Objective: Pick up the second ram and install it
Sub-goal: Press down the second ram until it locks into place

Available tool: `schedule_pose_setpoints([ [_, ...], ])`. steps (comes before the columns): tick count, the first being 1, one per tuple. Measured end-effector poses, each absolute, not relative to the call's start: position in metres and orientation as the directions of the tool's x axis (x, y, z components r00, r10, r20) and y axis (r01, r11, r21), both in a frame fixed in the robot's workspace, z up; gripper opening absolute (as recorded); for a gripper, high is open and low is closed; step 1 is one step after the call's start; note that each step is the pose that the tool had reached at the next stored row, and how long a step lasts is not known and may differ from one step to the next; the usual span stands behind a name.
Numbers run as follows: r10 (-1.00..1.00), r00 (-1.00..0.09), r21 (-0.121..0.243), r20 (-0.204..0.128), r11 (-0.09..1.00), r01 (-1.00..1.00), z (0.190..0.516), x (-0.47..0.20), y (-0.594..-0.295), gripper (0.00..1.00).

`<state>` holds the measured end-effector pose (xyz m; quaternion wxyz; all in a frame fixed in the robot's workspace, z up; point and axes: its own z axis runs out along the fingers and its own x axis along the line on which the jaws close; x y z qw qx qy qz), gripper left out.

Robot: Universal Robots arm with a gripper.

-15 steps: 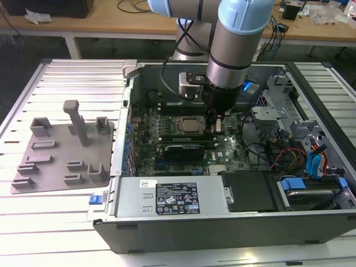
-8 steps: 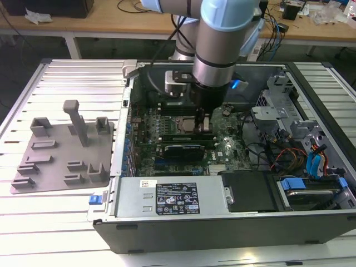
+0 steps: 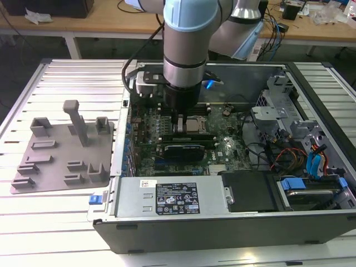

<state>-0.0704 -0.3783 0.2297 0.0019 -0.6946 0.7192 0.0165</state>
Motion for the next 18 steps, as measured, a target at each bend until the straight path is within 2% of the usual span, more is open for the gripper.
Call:
schedule_pose_setpoints([
  [5,-0.999,-0.035,0.023,-0.040,0.034,-0.999,0.234,-0.065,-0.378,0.08],
  [8,-0.996,-0.036,0.041,-0.085,0.033,-0.999,0.236,-0.040,-0.378,0.08],
  [13,-0.995,-0.036,0.041,-0.089,0.032,-0.999,0.268,-0.039,-0.378,0.08],
  [18,-0.995,-0.036,0.041,-0.090,0.033,-0.999,0.268,-0.039,-0.378,0.08],
])
